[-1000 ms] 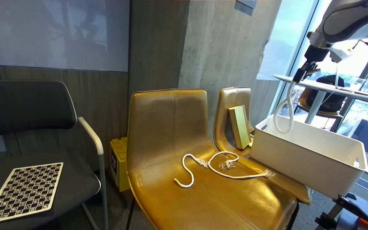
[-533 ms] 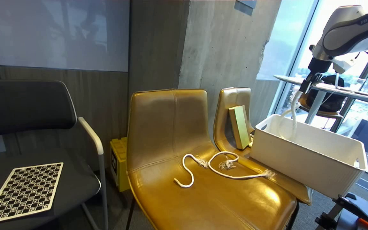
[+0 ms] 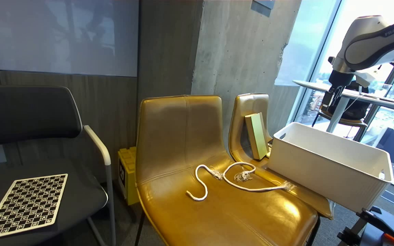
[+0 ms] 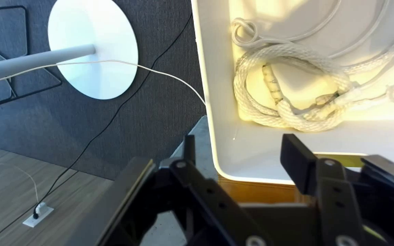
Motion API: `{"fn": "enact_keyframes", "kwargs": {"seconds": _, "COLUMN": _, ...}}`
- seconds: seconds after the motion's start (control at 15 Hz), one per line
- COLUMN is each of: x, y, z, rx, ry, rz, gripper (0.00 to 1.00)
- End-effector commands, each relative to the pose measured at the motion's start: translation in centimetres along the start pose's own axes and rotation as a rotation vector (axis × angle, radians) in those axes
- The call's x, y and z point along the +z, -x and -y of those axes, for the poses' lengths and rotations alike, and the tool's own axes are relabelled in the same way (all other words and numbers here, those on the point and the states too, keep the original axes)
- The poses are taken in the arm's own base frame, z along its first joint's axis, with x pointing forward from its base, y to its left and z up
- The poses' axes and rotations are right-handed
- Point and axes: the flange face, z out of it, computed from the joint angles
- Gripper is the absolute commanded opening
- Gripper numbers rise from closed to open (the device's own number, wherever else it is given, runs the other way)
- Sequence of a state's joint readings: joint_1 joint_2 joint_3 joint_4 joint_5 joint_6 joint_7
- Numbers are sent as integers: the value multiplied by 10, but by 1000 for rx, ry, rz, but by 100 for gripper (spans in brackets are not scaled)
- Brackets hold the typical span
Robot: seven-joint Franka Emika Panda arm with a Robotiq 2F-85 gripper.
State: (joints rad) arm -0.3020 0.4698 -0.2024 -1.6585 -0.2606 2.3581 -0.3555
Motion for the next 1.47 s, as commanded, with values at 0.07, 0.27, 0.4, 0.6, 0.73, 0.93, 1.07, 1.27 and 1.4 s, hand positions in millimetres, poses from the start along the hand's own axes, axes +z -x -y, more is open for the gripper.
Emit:
{"fn": "enact_keyframes", "kwargs": {"seconds": 0.07, "x": -13, "y": 9, "z": 22, "rx": -34, "ry": -1, "rz": -25, "gripper": 100}}
{"fn": "enact_keyframes", "kwargs": {"seconds": 0.27, "x": -27, "y": 14, "z": 57, "rx": -73, "ry": -36, "rz": -65, "gripper": 100}}
{"fn": "enact_keyframes", "kwargs": {"seconds": 0.4, "x": -43, "y": 14, "z": 84, "rx": -103, "ry": -58, "rz": -91, "gripper": 100}}
{"fn": "enact_keyframes", "kwargs": {"seconds": 0.6, "x": -69, "y": 13, "z": 131, "rx": -155, "ry": -86, "rz": -114, "gripper": 100}}
{"fn": "enact_keyframes", "kwargs": {"seconds": 0.73, "x": -86, "y": 13, "z": 163, "rx": -194, "ry": -105, "rz": -132, "gripper": 100}}
{"fn": "enact_keyframes", "kwargs": {"seconds": 0.93, "x": -104, "y": 9, "z": 219, "rx": -275, "ry": -143, "rz": -157, "gripper": 100}}
{"fn": "enact_keyframes", "kwargs": {"seconds": 1.07, "x": -104, "y": 9, "z": 256, "rx": -328, "ry": -166, "rz": -166, "gripper": 100}}
{"fn": "enact_keyframes", "kwargs": {"seconds": 1.27, "x": -94, "y": 8, "z": 306, "rx": -397, "ry": -192, "rz": -157, "gripper": 100}}
{"fn": "enact_keyframes", "kwargs": {"seconds": 1.4, "x": -82, "y": 8, "z": 333, "rx": -434, "ry": -198, "rz": -148, "gripper": 100}}
